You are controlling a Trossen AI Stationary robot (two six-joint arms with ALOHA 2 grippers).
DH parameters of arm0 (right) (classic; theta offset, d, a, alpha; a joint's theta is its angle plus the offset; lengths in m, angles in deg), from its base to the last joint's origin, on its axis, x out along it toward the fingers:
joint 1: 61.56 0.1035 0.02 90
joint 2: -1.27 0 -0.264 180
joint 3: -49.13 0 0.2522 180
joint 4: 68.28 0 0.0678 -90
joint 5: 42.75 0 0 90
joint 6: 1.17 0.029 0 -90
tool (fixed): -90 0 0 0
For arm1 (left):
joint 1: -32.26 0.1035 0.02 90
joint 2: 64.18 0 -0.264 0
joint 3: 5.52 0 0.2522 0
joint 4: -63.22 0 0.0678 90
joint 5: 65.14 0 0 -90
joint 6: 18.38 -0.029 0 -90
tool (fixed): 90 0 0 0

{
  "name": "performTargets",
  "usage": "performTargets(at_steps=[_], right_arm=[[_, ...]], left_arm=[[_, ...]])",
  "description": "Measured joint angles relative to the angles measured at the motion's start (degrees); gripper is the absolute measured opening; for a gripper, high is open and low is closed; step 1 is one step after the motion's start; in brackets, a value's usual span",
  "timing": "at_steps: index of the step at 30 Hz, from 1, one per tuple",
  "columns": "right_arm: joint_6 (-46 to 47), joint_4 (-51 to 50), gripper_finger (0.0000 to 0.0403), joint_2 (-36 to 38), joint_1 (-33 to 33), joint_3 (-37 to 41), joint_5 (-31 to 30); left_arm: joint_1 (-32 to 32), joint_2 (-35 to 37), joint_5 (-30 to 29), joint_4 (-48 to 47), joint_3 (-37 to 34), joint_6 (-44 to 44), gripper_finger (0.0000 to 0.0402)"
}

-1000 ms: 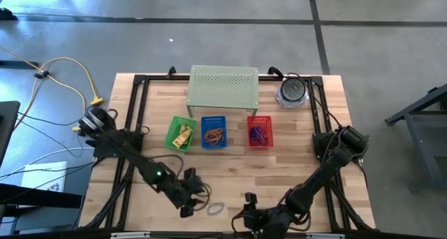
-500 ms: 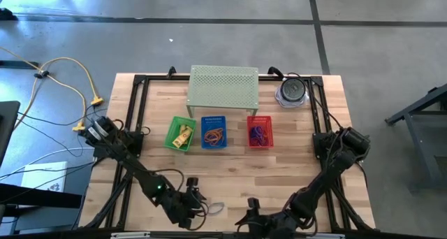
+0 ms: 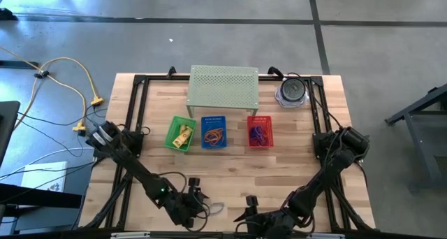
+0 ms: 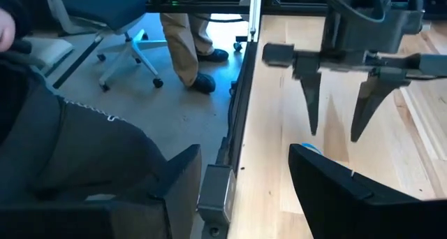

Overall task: Pick & Place Office Desk Supplies
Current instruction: Put the blue rubber band into the blue bin

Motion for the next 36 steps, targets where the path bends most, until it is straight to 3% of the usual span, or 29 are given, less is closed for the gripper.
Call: performTargets(at_steps=[6,24,29,36], right_arm=[[0.8,0.1,0.0205,0.0,-0.3,0.0,0.0],[4.0,0.0,0.0205,0.0,0.0,0.0,0.0],[4.0,0.0,0.0205,0.0,0.2,0.0,0.0],[4.0,0.0,0.0205,0.0,0.2,0.0,0.0]], left_arm=[[0.5,-3.4,-1.7,7.5,0.0,0.1,0.0199],[0.8,-9.6,-4.0,9.6,0.2,3.0,0.0194],[0.9,-9.6,-2.7,8.4,0.2,3.0,0.0154],[3.1,-9.6,4.3,1.6,0.3,10.1,0.0050]])
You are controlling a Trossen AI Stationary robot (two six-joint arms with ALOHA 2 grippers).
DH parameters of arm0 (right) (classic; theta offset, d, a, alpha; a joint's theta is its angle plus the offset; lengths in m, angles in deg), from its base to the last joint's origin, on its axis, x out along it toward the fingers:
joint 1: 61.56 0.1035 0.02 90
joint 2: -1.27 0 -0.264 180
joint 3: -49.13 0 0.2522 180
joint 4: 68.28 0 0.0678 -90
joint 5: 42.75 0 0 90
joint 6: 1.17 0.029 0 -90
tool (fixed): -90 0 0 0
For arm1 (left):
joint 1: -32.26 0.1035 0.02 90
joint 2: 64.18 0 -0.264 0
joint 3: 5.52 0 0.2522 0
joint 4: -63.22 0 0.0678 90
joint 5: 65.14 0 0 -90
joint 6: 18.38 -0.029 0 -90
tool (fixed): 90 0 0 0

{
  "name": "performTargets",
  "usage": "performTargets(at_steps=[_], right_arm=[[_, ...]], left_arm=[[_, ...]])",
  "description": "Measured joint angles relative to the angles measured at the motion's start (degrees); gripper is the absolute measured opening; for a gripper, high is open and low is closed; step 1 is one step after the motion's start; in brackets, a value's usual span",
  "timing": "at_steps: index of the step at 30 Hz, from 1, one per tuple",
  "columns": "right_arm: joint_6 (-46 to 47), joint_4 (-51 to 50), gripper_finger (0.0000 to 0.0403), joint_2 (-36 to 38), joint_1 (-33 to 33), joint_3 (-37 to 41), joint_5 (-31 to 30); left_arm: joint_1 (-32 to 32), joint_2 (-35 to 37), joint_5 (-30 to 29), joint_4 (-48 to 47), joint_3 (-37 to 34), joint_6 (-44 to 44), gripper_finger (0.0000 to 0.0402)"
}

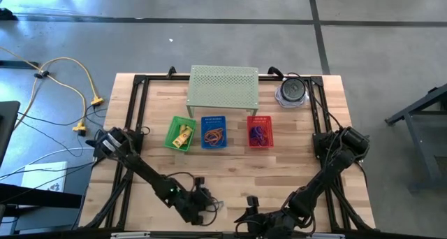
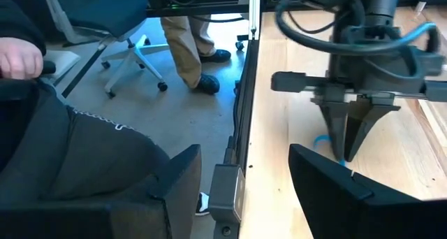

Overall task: Pick & Place Office Desk Supplies
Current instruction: Put the blue rubber band into the blue bin

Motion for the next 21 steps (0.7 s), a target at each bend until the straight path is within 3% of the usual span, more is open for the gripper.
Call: performTargets(at_steps=[4,12,17,21], right_arm=[[0.0,0.0,0.0205,0.0,0.0,0.0,0.0],[1.3,0.0,0.0205,0.0,0.0,0.0,0.0],[1.5,0.0,0.0205,0.0,0.2,0.0,0.0],[2.6,0.0,0.0205,0.0,0.4,0.0,-0.1]], left_arm=[[0.0,-0.1,1.3,-0.6,-0.1,-0.4,0.0006],[-0.4,0.1,1.3,-1.8,0.8,-0.9,0.0001],[-1.6,1.5,-2.0,-5.0,4.3,-4.4,0.0001],[-2.0,1.8,-2.5,-13.1,8.5,-6.8,0.0001]])
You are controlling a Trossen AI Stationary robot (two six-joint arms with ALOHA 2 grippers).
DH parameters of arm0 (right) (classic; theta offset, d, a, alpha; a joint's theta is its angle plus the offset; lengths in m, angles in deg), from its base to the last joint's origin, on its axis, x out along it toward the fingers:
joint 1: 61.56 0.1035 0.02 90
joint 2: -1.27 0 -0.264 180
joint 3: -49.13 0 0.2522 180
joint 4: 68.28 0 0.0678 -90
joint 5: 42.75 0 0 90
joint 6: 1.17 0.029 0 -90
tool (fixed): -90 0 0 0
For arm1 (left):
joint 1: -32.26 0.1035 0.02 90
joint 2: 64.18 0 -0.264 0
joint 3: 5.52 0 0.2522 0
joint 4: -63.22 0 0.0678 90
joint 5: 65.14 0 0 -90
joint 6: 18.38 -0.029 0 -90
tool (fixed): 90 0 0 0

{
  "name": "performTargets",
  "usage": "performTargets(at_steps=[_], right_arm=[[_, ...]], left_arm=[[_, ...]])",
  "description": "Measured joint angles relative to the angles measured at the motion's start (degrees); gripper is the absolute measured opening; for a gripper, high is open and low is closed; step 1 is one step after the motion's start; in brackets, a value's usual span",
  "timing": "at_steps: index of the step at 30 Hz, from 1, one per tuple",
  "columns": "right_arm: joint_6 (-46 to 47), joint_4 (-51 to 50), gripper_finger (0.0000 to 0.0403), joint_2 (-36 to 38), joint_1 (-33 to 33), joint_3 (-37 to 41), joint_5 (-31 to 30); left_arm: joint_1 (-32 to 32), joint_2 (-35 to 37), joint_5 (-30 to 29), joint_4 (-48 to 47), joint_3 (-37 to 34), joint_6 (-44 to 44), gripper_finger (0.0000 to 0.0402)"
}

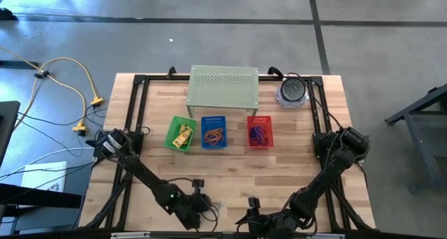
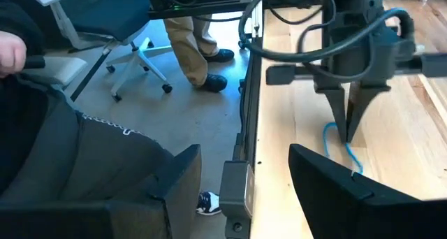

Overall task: Pick & Place Office Desk Supplies
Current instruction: Put the blue rubber band into the blue bin

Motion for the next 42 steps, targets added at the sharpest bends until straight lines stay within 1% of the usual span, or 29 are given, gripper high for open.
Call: performTargets(at_steps=[3,9,15,18,21,23,25,29,33,38,40,42], right_arm=[[0.5,0.0,0.0205,0.0,0.0,0.0,0.0],[0.5,0.0,0.0205,0.0,0.4,0.0,0.0],[1.3,0.0,0.0205,0.0,1.0,0.0,0.0],[1.3,0.0,0.0205,0.0,1.1,0.0,-0.1],[2.2,0.0,0.0205,0.0,1.3,0.0,-0.1],[3.2,0.0,0.0205,-0.2,1.5,0.0,-0.8],[3.5,0.7,0.0205,-1.2,1.7,-0.1,-2.0],[4.4,0.9,0.0205,-3.3,2.4,-0.1,-2.8],[5.9,1.5,0.0205,-4.5,2.1,-0.1,-2.7],[6.7,2.7,0.0205,-4.6,2.1,-0.1,-2.9],[7.8,2.9,0.0205,-4.6,2.6,-0.1,-3.0],[8.0,3.4,0.0205,-4.6,3.2,-0.1,-3.0]], left_arm=[[0.0,0.0,0.3,-6.6,3.1,0.0,0.0000],[0.0,0.2,-0.6,-11.6,7.9,-2.5,0.0000],[0.6,0.2,-1.1,-21.4,13.7,-3.5,0.0000],[1.2,0.2,-2.6,-30.0,18.0,-4.2,0.0000],[2.2,0.7,-5.9,-39.0,22.2,-5.2,0.0000],[3.2,1.9,-8.3,-42.5,22.7,-7.1,0.0000],[4.6,3.2,-9.5,-44.7,22.7,-8.0,0.0000],[9.1,7.2,-9.4,-45.4,22.7,-12.4,0.0000],[16.0,10.3,-7.0,-46.1,22.5,-16.4,0.0000],[27.4,13.9,0.9,-45.5,18.2,-18.7,0.0000],[31.9,14.9,4.2,-43.5,15.1,-18.7,0.0000],[35.6,16.0,7.5,-39.3,12.0,-18.7,0.0000]])
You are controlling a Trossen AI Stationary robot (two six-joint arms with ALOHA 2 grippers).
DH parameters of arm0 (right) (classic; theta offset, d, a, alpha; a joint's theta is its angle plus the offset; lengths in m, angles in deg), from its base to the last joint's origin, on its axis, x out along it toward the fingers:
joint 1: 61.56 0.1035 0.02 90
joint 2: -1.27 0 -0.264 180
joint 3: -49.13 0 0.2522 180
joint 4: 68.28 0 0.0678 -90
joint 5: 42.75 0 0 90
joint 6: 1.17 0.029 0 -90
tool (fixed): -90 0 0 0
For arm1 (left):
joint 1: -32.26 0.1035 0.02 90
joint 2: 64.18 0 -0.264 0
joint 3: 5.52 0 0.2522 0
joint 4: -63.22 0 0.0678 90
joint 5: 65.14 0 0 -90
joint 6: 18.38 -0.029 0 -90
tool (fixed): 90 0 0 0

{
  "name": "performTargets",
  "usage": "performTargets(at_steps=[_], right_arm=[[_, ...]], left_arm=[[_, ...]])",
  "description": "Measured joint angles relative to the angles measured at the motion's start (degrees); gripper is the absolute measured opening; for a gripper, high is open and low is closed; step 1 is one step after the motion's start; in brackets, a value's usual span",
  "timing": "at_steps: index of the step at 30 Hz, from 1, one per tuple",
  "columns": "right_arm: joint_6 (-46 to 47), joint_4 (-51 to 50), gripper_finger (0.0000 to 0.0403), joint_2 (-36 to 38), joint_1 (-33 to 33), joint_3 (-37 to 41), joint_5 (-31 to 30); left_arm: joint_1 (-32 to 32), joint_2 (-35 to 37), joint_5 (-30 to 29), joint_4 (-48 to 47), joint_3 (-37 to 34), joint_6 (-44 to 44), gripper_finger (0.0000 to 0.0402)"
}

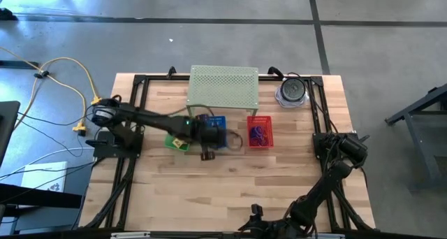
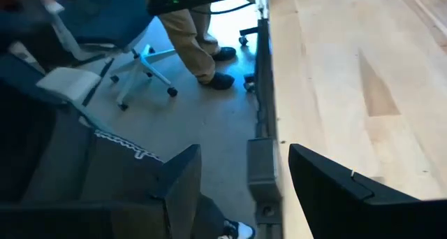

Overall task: Pick & Place Office Desk Supplies
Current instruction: Put the blue rubber band into the blue bin, then put the red bin on the shelf

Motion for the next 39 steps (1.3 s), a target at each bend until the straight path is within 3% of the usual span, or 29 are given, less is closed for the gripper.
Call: performTargets(at_steps=[5,9,21,27,31,39], right_arm=[[0.8,0.5,0.0205,0.0,1.5,0.0,-2.1],[1.3,0.6,0.0205,0.0,2.4,0.0,-4.6],[0.1,2.7,0.0205,0.0,2.2,0.0,-4.6],[-4.7,2.6,0.0205,0.0,0.8,0.0,-2.8],[-7.7,2.4,0.0205,0.0,-0.4,0.1,1.9],[-17.2,1.0,0.0205,0.0,-3.0,0.1,7.6]], left_arm=[[5.3,0.7,2.9,8.8,-5.0,0.0,0.0000],[7.6,0.6,2.6,9.1,-5.3,0.9,0.0000],[11.7,-0.3,4.3,8.8,-5.4,2.7,0.0001],[11.7,-1.2,4.6,7.9,-5.5,-1.3,0.0003],[11.6,-1.4,4.7,8.0,-5.4,-2.6,0.0032],[10.5,-1.3,6.1,8.2,-5.5,-5.1,0.0128]])
